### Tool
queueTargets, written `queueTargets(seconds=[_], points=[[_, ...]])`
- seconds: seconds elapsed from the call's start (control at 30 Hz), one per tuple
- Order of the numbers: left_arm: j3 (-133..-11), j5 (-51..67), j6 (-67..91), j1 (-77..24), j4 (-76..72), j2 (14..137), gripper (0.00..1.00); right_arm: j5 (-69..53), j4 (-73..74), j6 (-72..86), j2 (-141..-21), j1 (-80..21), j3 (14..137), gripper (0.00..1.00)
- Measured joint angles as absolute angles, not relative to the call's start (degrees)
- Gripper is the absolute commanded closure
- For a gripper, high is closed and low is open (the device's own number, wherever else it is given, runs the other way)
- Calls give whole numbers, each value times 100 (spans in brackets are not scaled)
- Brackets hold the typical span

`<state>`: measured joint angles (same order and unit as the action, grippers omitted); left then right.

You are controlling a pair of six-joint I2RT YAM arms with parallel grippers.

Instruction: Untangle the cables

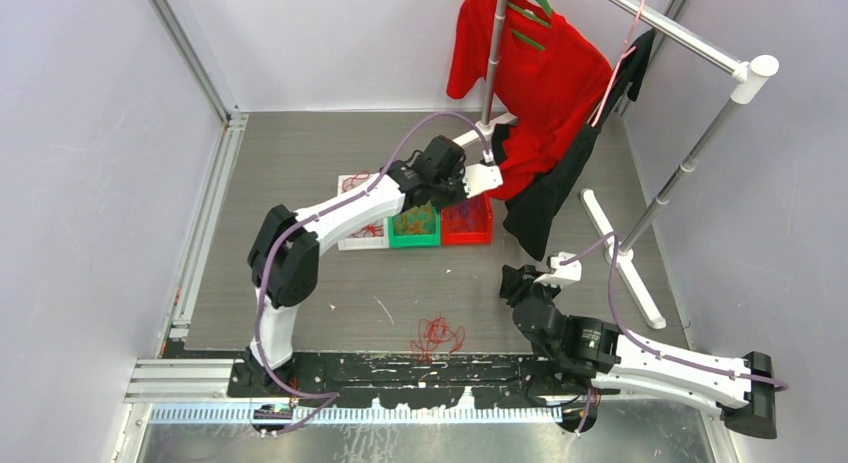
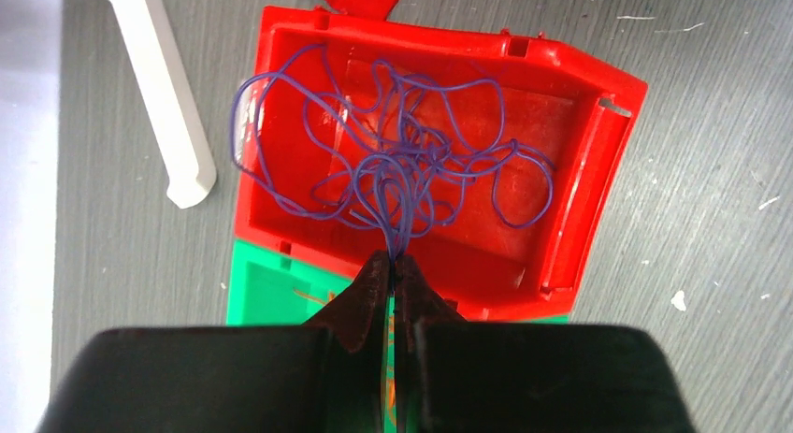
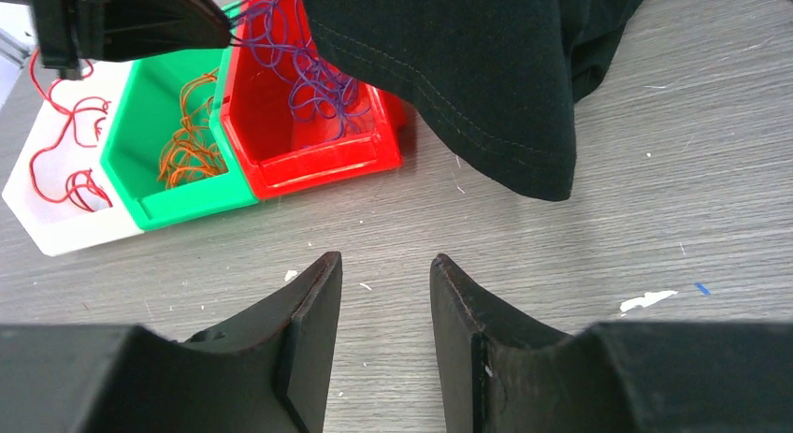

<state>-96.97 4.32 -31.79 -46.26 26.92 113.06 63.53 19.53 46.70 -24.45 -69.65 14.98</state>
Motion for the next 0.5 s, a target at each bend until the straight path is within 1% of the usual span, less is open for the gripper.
queueTargets(seconds=[0.03, 0.2, 0.23, 0.4, 0.43, 0.47, 0.5], points=[[-9776, 434, -3179, -4641, 2707, 11413, 100, 6342, 1938, 4672, -2484, -6965, 1498, 54], [-10296, 436, -3212, -4668, 2993, 11974, 81, 6329, 1892, 4672, -2521, -6965, 1498, 52], [-10401, 436, -3221, -4665, 3083, 12062, 75, 6329, 1890, 4670, -2508, -6965, 1498, 51], [-11104, 473, -3271, -4648, 3944, 12285, 28, 6316, 1892, 4646, -2368, -6965, 1498, 48], [-11314, 499, -3267, -4639, 4141, 12302, 22, 6311, 1892, 4637, -2355, -6965, 1498, 47], [-11559, 554, -3218, -4628, 4364, 12309, 12, 6302, 1892, 4626, -2351, -6965, 1498, 46], [-11747, 609, -3214, -4613, 4525, 12307, 6, 6292, 1892, 4611, -2353, -6965, 1498, 44]])
